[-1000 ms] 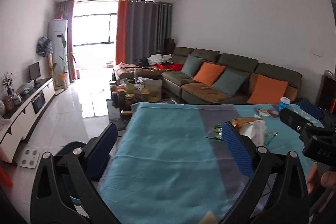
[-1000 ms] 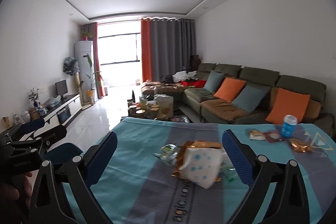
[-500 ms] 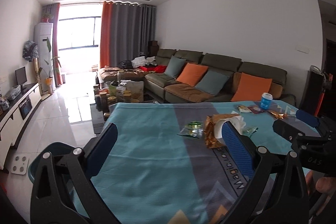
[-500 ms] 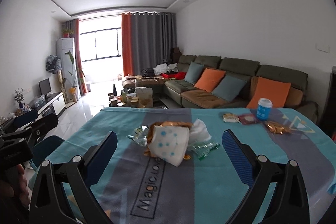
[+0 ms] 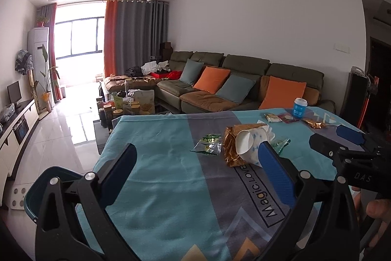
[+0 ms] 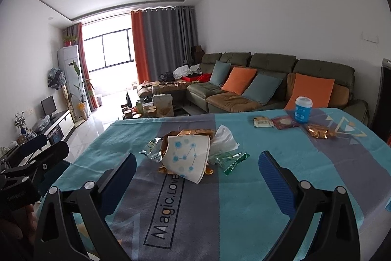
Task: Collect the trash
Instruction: 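Grasp the blue-dotted white paper cup with the right tool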
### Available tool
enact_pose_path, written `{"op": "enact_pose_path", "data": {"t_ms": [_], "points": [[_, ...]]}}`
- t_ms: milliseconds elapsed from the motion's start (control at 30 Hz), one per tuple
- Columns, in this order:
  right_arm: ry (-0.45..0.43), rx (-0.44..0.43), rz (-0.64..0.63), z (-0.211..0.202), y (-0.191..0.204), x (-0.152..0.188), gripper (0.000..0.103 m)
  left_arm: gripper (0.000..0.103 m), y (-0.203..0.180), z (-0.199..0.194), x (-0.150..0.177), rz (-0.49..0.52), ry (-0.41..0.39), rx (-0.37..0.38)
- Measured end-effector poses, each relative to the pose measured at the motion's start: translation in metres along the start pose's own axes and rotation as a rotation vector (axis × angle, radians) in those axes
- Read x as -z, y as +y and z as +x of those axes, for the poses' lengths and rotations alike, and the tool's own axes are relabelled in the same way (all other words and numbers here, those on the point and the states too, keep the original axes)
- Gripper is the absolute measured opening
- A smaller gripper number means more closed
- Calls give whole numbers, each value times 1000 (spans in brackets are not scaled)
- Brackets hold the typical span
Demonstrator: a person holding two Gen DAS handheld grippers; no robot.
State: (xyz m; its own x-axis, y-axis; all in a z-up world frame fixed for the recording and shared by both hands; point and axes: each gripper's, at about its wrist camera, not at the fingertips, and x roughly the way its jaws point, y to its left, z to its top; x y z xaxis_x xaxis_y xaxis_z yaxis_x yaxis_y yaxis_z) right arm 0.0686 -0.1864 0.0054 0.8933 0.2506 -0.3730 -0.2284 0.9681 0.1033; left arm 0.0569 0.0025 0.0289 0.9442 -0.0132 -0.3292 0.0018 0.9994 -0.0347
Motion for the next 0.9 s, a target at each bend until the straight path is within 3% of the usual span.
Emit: {"op": "enact_pose_path", "data": {"t_ms": [433, 900], "points": [[49, -22, 25, 29, -4, -6, 96, 98, 6, 29, -5, 18, 32, 12], [158, -99, 76, 98, -7, -15, 96, 98, 19, 79, -6, 28, 103, 29]]}}
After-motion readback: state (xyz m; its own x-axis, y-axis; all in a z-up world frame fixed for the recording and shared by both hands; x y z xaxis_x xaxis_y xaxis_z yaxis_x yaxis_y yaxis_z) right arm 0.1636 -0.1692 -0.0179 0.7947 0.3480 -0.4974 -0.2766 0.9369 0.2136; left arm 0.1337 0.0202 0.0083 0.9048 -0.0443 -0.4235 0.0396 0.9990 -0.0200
